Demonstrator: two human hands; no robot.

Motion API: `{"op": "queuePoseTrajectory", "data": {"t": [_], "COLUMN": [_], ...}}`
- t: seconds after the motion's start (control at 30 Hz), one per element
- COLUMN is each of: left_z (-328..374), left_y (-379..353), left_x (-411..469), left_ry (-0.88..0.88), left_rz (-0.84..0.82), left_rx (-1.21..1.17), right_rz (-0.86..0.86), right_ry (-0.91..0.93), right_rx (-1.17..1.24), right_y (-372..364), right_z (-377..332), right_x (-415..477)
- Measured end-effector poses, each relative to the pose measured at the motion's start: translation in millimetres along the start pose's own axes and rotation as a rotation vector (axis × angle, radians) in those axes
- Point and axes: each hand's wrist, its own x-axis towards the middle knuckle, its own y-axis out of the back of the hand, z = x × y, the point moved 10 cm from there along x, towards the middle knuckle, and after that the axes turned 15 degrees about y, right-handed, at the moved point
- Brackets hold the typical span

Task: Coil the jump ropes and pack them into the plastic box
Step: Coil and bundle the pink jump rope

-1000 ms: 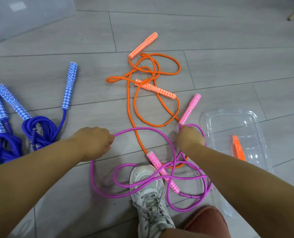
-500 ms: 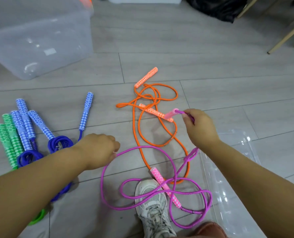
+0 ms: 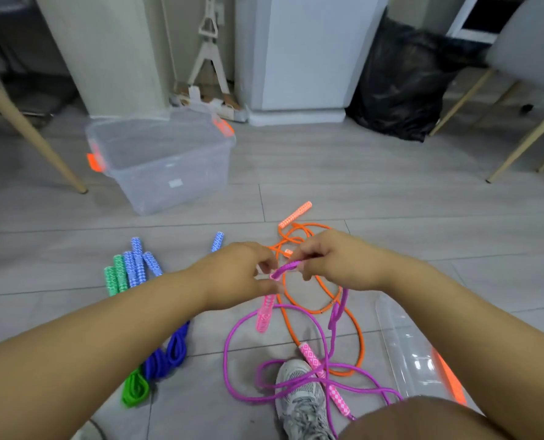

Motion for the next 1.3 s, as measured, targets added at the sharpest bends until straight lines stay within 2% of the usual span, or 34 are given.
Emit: {"op": "queuePoseTrajectory", "data": {"t": [0.13,0.3,0.47,0.57,0.67,0.83,0.97,1.03,1.2,1.3], "left_z": [6.4,-5.3,-48.0,-78.0,-92.1,-82.8,-65.1,-60.5,-58.3,-46.2], "left_y": [21.6,50.9,76.9,86.6,92.0,93.3,86.8,89.7,109.5,101.6], "left_x": [-38.2,-85.9,-125.1,-146.1,-159.8,-165.5,-162.3,-163.1,-175.1,-175.0], "left_ry": [0.011,0.071,0.238,0.343,0.376,0.346,0.268,0.244,0.245,0.207], "left_rz": [0.092,0.194,0.301,0.309,0.309,0.324,0.270,0.293,0.491,0.410], "left_rx": [-0.034,-0.035,0.122,0.111,0.031,-0.325,-0.621,-0.662,-0.618,-0.744], "right_rz": [0.024,0.126,0.174,0.309,0.413,0.579,0.509,0.480,0.452,0.406], "right_ry": [0.075,0.157,0.140,0.081,0.105,0.232,0.272,0.260,0.215,0.246], "right_rx": [0.027,-0.191,-0.428,-0.385,-0.331,-0.119,-0.029,-0.013,0.088,0.116], "right_y": [3.3,10.4,19.0,35.6,41.9,39.0,14.6,7.4,-4.6,-20.8], "right_z": [-45.3,-77.8,-70.5,-58.6,-65.5,-108.4,-126.1,-124.8,-115.5,-123.8], "right_x": [-11.2,-31.5,-55.6,-74.2,-79.9,-70.5,-53.1,-47.7,-39.8,-31.8]}}
